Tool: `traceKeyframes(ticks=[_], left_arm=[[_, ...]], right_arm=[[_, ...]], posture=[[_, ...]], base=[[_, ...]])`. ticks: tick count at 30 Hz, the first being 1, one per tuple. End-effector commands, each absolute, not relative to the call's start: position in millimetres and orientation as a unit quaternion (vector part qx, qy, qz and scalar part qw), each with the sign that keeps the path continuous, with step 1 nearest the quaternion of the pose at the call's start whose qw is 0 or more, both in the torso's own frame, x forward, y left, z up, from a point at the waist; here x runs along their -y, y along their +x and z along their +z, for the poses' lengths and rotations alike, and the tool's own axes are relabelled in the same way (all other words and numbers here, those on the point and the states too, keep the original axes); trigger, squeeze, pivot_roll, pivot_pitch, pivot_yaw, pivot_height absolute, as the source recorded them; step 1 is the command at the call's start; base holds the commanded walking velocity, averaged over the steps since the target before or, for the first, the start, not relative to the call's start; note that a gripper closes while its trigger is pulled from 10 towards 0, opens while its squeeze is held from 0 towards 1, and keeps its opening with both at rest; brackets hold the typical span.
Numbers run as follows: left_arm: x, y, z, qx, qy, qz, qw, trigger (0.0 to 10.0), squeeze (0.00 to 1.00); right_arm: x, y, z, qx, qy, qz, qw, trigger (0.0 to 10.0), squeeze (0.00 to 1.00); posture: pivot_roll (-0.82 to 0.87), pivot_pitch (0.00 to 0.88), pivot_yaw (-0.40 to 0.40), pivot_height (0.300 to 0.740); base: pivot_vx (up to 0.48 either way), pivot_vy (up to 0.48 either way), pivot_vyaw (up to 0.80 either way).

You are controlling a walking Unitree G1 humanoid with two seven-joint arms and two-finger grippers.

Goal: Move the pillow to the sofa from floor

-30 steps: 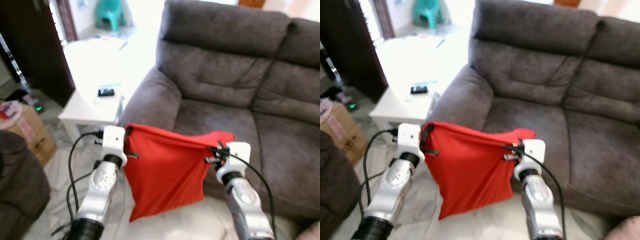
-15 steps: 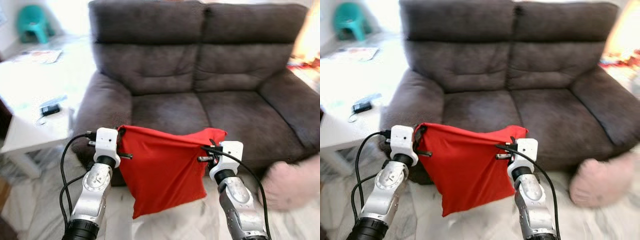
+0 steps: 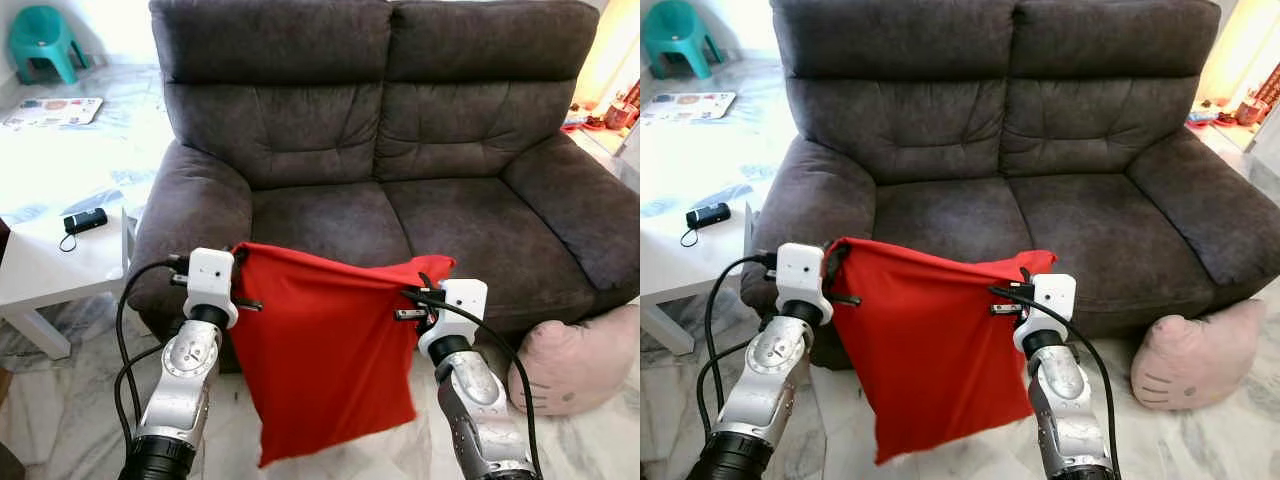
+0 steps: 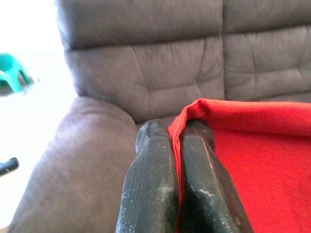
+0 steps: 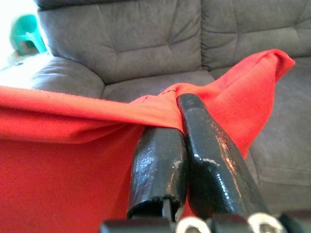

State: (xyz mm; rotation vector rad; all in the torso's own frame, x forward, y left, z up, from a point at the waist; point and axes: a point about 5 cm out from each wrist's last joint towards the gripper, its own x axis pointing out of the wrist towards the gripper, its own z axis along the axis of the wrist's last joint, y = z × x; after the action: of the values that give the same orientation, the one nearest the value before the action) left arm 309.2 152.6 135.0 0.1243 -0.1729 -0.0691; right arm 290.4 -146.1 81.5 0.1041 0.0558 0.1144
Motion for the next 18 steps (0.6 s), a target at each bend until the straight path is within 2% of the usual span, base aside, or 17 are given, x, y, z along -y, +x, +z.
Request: traceKeyframes(ticks=[1, 11, 18], left_arm=[[-169, 311, 160, 0.134, 0.078, 0.012, 0.988, 10.0, 0.00], [-150, 306, 210, 0.236, 0.159, -0.024, 0.958, 10.0, 0.00], [-148, 302, 211, 0.253, 0.184, 0.006, 0.950, 10.0, 0.00]], right_arm=[[160, 299, 121, 0.062, 0.055, 0.029, 0.996, 10.0, 0.00], [162, 305, 191, 0.185, 0.063, 0.011, 0.981, 10.0, 0.00], [161, 295, 195, 0.206, 0.046, -0.005, 0.977, 10.0, 0.00]], posture=[[0.01, 0.000, -0.042, 0.736], [0.02, 0.000, -0.040, 0.736], [0.01, 0.000, -0.037, 0.736]], base=[[0.000, 0.000, 0.00], [0.000, 0.000, 0.00], [0.000, 0.000, 0.00]])
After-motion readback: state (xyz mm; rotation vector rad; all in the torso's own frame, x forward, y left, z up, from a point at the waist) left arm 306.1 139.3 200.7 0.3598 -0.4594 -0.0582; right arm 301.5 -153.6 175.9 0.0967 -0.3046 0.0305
